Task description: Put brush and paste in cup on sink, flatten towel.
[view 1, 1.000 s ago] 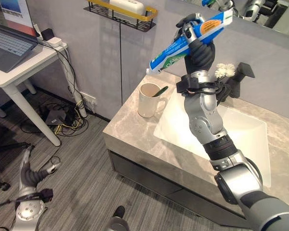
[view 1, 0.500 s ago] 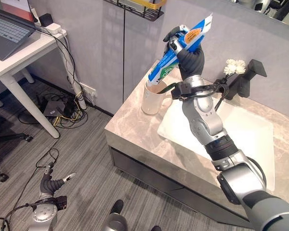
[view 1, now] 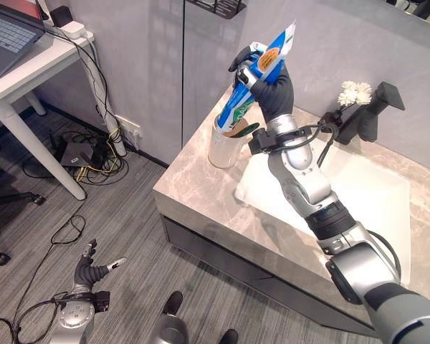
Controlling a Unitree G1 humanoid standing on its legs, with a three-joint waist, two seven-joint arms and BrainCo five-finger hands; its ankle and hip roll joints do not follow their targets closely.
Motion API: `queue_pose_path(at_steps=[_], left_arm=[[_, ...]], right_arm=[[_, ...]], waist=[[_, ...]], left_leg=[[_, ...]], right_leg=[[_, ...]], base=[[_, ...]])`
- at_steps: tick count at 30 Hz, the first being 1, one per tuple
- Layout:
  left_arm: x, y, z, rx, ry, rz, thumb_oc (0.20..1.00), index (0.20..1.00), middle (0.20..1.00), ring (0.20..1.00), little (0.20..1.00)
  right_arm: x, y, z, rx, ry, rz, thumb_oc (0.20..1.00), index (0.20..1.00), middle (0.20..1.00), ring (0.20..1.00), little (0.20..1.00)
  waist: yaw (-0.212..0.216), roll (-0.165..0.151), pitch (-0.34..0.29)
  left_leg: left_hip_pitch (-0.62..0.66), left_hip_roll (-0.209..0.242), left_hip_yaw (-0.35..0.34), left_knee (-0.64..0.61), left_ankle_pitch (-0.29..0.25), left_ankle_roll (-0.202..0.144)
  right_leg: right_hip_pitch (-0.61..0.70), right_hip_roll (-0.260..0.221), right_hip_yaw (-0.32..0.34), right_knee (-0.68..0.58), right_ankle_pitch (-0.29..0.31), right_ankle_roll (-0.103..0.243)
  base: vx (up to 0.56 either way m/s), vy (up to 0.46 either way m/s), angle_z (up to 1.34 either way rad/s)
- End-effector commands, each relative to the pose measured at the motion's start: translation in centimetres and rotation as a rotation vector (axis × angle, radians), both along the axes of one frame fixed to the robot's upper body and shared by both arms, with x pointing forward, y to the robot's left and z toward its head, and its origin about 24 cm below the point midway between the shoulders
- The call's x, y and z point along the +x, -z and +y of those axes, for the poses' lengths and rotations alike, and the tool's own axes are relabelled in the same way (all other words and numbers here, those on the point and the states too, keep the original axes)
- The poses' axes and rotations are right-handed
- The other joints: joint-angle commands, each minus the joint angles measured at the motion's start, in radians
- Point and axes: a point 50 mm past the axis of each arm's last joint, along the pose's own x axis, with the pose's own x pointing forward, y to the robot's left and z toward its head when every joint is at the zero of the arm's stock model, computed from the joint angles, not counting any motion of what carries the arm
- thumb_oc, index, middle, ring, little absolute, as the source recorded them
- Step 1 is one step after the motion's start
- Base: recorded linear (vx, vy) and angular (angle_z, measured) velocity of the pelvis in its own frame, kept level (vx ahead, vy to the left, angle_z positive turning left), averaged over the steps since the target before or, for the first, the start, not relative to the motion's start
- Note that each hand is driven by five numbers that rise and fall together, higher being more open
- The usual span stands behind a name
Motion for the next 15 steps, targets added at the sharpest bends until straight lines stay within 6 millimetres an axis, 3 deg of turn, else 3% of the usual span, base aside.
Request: queue_pose_path(at_steps=[1, 15], left_arm=[[0.54, -0.82, 1.04, 0.060, 0.017, -0.014, 1.000, 1.000, 1.000, 1.000, 1.000], [1.03, -0.50, 0.73, 0.074, 0.030, 0.003, 1.000, 1.000, 1.000, 1.000, 1.000]], right_arm=[[-0.74, -4.05, -1.05, -0.014, 0.048, -0.174, 0.200, 0.200, 0.200, 0.200, 0.200], [-0.58, -4.44, -0.97, -0.096, 0.106, -0.209, 0.200, 0.200, 0.200, 0.200, 0.200]], waist=[[0.013, -0.011, -0.038], [0.010, -0.019, -0.030]], left_leg=[[-0.049, -0.019, 0.004, 0.003, 0.021, 0.032], [-0.057, -0.021, 0.000, 0.003, 0.018, 0.035]], right_leg=[[0.043, -0.096, -0.016, -0.001, 0.095, 0.066], [0.036, -0.092, -0.017, -0.001, 0.103, 0.070]], base=[[0.00, 0.000, 0.00], [0.00, -0.002, 0.00]])
